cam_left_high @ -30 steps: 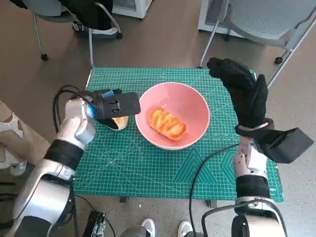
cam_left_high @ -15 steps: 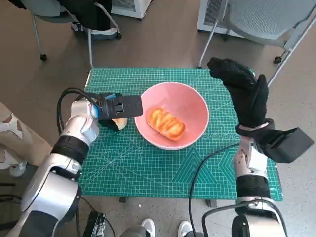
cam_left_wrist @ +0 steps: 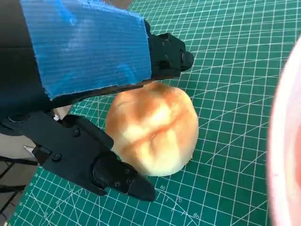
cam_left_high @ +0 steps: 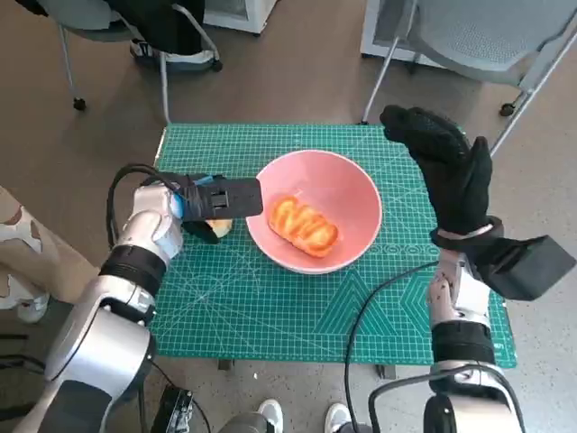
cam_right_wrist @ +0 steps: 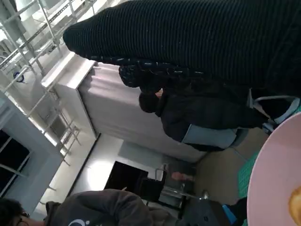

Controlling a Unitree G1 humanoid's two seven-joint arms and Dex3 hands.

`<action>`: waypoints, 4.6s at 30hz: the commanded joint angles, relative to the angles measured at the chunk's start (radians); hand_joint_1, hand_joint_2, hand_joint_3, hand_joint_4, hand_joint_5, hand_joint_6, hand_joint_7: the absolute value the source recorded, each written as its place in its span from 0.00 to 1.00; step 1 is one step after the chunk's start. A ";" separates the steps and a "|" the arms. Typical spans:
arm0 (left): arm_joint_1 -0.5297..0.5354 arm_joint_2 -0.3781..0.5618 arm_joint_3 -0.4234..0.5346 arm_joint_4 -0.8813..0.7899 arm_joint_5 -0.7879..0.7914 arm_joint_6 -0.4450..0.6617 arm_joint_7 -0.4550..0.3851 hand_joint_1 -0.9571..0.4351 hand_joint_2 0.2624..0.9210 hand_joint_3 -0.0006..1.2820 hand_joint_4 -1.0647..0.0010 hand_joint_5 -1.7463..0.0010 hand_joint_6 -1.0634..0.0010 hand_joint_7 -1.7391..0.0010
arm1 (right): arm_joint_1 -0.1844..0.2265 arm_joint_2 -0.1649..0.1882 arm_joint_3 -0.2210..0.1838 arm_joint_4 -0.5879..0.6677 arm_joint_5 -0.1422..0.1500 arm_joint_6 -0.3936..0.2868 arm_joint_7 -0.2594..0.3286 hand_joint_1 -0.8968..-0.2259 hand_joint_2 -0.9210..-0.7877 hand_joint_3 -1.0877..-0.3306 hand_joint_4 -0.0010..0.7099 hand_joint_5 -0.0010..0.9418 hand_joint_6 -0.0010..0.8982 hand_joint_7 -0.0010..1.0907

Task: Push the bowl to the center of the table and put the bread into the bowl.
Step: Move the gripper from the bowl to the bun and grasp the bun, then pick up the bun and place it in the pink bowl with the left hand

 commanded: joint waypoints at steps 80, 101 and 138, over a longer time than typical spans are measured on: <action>0.354 0.183 0.344 -1.245 -0.083 0.105 0.100 0.69 0.78 0.20 0.27 0.35 0.34 0.38 | 0.010 -0.001 -0.002 0.017 0.020 0.018 0.025 0.33 0.00 0.47 0.29 0.00 0.04 0.49; 0.276 0.051 0.205 -1.282 -0.054 0.124 0.005 0.69 0.97 0.04 0.29 0.39 0.38 0.34 | 0.025 -0.004 -0.004 0.001 0.016 0.018 0.017 0.33 0.00 0.47 0.29 0.00 0.04 0.49; 0.224 0.005 0.202 -1.090 -0.213 0.049 -0.177 0.50 0.69 0.07 0.98 0.98 0.90 0.89 | 0.055 0.009 0.004 -0.031 -0.001 0.011 -0.036 0.33 0.00 0.47 0.29 0.00 0.04 0.49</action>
